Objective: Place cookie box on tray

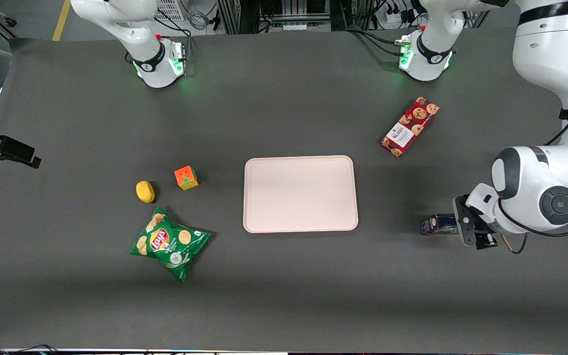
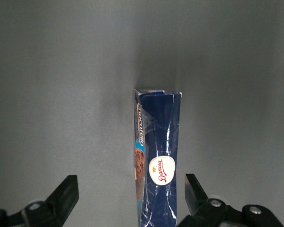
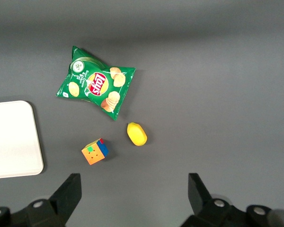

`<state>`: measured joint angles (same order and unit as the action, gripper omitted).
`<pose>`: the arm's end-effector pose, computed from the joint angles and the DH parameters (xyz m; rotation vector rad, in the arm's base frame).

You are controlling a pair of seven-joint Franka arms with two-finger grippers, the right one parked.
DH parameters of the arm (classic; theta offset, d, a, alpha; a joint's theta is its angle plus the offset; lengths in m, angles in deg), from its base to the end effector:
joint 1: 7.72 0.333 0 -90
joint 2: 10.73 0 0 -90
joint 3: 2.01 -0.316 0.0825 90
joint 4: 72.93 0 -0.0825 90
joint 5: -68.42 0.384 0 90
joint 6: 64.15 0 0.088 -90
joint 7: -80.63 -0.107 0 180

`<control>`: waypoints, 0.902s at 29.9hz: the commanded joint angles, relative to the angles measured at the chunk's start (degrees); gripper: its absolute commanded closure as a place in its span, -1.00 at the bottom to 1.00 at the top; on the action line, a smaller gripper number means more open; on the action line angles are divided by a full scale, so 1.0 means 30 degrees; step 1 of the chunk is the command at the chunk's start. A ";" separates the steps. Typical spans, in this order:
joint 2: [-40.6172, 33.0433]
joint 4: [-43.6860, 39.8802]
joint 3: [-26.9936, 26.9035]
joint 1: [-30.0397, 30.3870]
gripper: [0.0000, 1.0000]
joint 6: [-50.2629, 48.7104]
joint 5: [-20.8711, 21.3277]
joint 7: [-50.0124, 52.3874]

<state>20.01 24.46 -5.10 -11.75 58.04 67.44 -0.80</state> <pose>0.6618 -0.0150 0.2751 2.3239 -2.0257 -0.1350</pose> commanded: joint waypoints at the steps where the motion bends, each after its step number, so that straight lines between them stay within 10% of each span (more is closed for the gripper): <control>1: -0.0403 0.0672 0.0033 -0.0180 -1.00 0.0312 -0.0319 0.0482; 21: 0.0739 0.0731 0.0092 -0.0121 -0.96 0.1367 -0.0700 0.0336; 27: 0.0740 0.0672 0.0092 -0.0151 -0.56 0.1367 -0.0730 0.0307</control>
<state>22.56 26.28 -4.64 -11.89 61.57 66.23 0.00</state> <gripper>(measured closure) 0.026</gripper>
